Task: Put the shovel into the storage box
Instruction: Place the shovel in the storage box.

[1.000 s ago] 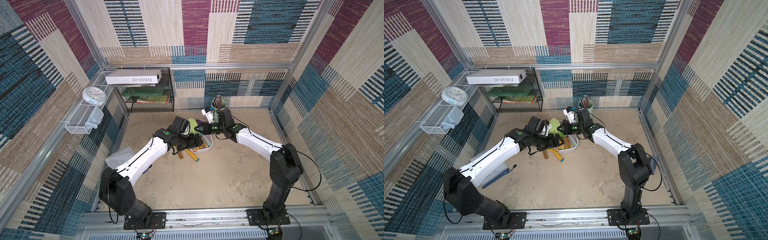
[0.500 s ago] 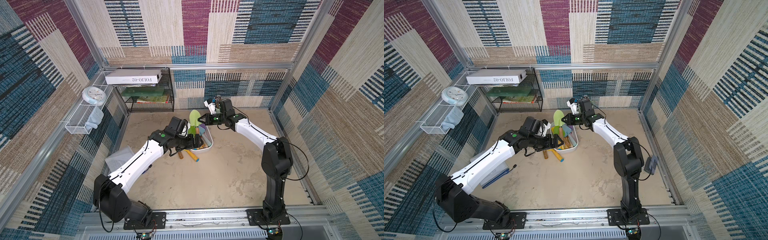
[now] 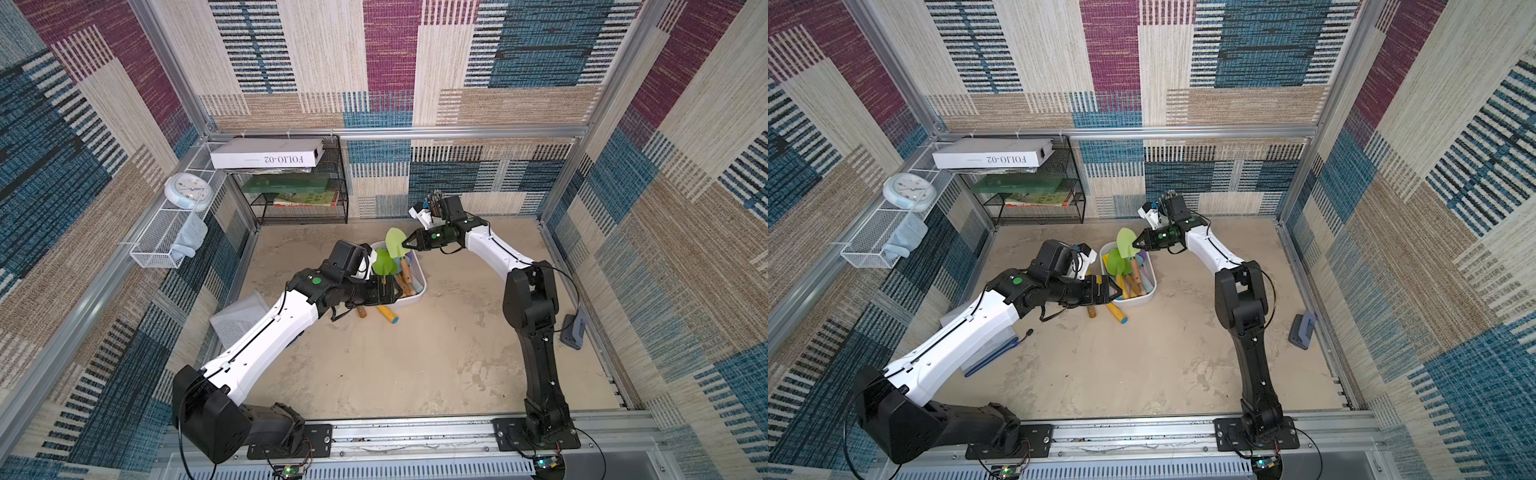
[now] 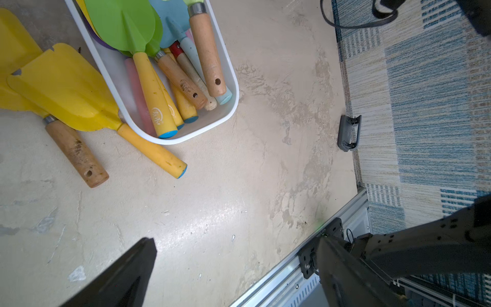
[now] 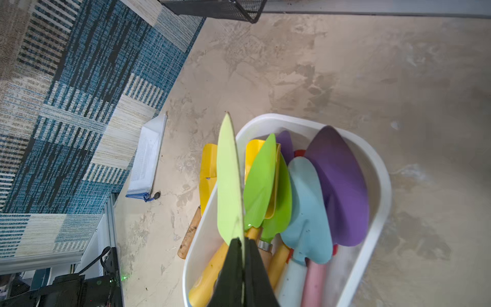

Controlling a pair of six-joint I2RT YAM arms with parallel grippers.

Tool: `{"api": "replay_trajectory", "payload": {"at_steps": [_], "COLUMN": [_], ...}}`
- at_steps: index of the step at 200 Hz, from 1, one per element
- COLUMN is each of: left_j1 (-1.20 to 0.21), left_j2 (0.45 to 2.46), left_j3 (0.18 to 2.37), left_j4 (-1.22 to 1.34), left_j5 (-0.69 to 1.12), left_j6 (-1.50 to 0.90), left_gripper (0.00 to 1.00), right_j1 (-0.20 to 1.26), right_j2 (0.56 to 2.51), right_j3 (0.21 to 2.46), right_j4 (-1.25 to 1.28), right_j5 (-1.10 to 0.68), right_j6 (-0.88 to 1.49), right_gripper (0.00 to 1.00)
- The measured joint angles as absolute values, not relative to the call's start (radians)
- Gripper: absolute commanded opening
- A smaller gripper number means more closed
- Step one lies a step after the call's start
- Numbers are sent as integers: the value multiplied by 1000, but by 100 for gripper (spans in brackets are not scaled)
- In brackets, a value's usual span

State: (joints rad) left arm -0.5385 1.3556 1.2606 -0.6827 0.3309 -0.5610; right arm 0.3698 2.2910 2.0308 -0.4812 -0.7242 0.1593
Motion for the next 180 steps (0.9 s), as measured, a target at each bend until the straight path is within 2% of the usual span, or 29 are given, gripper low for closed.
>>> {"api": "replay_trajectory", "payload": {"at_steps": [113, 180], "left_j1": [-539, -539], "left_j2": [1315, 1316], "left_j3": [1249, 1249], "left_j4": [-693, -693], "left_j5": [287, 284], "left_j6": [-543, -543], "left_gripper": [99, 99], "right_j1": [358, 361], "right_j2": [2392, 2387], "right_j3": [2082, 1993], "right_j4": [-502, -468], "right_j5": [-742, -749], "right_j6": [139, 158], "right_gripper": [0, 0]}}
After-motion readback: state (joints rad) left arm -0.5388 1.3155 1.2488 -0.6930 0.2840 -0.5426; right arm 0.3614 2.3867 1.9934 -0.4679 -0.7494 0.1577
